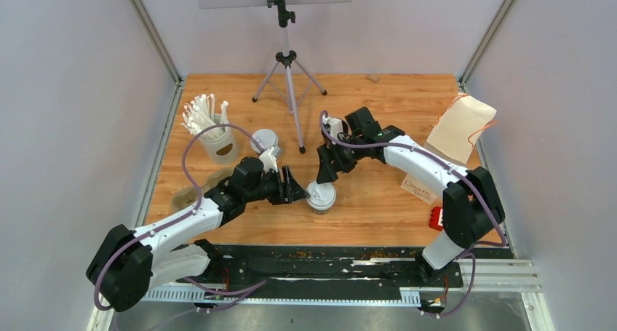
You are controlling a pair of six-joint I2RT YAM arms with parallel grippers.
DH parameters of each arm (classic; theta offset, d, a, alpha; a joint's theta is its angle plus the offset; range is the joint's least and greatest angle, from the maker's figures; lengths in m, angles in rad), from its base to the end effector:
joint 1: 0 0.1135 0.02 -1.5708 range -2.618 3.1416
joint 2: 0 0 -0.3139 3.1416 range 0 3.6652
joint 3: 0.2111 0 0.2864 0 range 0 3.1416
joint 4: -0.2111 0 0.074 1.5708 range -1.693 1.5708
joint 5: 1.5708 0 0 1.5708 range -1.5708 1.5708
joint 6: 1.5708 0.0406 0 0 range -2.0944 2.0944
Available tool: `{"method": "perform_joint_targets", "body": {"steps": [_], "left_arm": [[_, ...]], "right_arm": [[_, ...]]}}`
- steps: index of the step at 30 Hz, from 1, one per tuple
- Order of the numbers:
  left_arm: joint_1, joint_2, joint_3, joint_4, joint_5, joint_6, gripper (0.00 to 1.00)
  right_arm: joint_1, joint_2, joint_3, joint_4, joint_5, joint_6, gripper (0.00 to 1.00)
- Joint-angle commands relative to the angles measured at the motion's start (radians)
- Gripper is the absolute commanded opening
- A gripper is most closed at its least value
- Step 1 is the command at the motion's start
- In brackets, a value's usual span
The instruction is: Pack the takeout coffee
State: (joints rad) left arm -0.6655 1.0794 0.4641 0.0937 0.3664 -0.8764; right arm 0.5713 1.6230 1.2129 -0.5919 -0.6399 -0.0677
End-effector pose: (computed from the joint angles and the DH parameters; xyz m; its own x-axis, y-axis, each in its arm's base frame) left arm 0.1737 -0.1548 0.2219 -0.8815 -0.2201 -0.4177 0.2241 0.5836 -0.7805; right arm 0.3019 0.2229 0.2806 -0.6595 -0.4884 -0.5714 -0.7506 0.4689 0.4655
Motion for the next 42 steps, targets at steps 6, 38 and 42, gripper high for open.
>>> {"method": "perform_joint_targets", "body": {"steps": [6,38,42], "left_arm": [[0.003,0.047,0.264,-0.266,-0.099,0.272,0.61],[0.009,0.163,0.275,-0.325,-0.009,0.287,0.43],[0.008,0.083,0.225,-0.3,-0.034,0.2,0.44]], "right_arm": [[0.005,-0.225,-0.167,0.081,0.234,0.45,0.71],[0.055,-0.176,-0.357,0.36,0.118,0.435,0.42],[0.031,-0.111,-0.281,0.295,0.022,0.278,0.43]]}}
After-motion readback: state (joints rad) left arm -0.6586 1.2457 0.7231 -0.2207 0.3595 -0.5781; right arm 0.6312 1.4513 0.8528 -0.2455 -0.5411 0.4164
